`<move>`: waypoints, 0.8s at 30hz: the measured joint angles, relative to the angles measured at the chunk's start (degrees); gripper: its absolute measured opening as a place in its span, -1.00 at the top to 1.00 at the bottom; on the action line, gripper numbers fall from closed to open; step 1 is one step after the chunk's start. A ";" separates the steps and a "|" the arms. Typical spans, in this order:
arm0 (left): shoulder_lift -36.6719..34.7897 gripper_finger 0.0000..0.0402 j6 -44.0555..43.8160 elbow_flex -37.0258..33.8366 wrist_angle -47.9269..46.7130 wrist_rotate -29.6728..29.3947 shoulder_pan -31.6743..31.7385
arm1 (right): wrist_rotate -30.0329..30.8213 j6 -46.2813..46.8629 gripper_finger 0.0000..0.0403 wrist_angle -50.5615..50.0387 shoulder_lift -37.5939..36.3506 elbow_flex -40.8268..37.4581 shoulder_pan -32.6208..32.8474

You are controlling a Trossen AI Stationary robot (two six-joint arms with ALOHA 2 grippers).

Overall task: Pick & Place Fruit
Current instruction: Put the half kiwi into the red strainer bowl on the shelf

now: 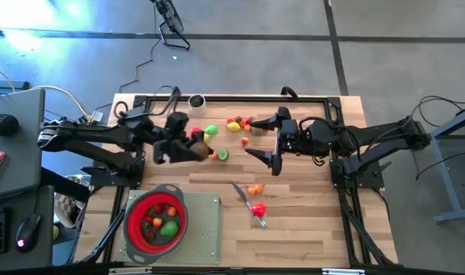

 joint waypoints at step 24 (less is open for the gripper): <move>-18.57 -0.19 12.95 0.00 -38.26 -35.14 -33.59 | 9.79 4.67 -0.85 1.74 0.03 0.00 -0.02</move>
